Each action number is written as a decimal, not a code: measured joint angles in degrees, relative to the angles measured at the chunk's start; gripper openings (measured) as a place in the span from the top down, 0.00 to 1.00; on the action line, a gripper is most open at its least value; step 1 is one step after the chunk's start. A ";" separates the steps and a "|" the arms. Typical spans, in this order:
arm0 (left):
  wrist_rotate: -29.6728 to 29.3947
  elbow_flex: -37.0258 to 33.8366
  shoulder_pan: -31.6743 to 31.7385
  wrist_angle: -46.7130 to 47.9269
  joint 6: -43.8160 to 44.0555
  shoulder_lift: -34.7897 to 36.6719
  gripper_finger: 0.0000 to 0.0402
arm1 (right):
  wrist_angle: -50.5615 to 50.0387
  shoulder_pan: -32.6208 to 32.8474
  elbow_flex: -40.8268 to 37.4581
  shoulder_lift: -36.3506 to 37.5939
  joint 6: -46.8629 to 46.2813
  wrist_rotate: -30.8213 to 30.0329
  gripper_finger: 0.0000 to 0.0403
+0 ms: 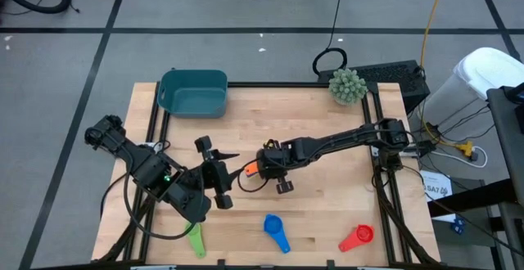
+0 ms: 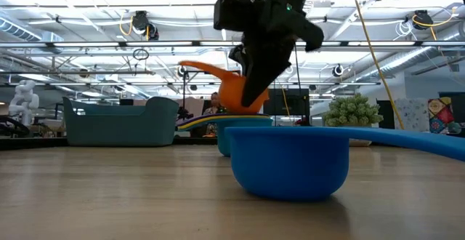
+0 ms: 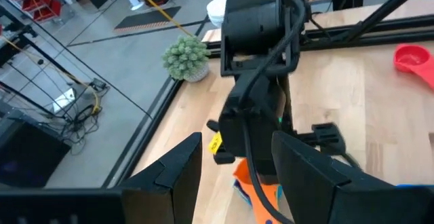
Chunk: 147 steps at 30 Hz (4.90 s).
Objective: Nest measuring cups in basket
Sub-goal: Stack the orange cup on top of the dark blue measuring cup, then stack the blue measuring cup on top of the orange measuring cup
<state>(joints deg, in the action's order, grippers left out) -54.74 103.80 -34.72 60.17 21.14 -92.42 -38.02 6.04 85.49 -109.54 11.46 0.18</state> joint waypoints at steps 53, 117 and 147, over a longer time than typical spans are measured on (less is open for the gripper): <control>5.88 0.01 1.27 -3.81 -2.47 0.00 0.55 | 5.49 0.30 -4.85 1.84 0.29 2.93 0.64; 45.47 0.67 5.24 -7.15 -28.65 -27.04 0.55 | -7.59 20.33 -36.07 46.23 -48.04 -7.73 0.53; 49.41 0.56 4.77 -14.74 -42.56 -32.09 0.55 | -5.11 20.33 -36.07 46.23 -50.26 -7.71 0.53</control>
<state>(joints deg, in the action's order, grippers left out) -5.33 104.36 -29.95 45.43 -21.42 -124.51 -43.14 26.37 49.43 -63.31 -38.81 -7.53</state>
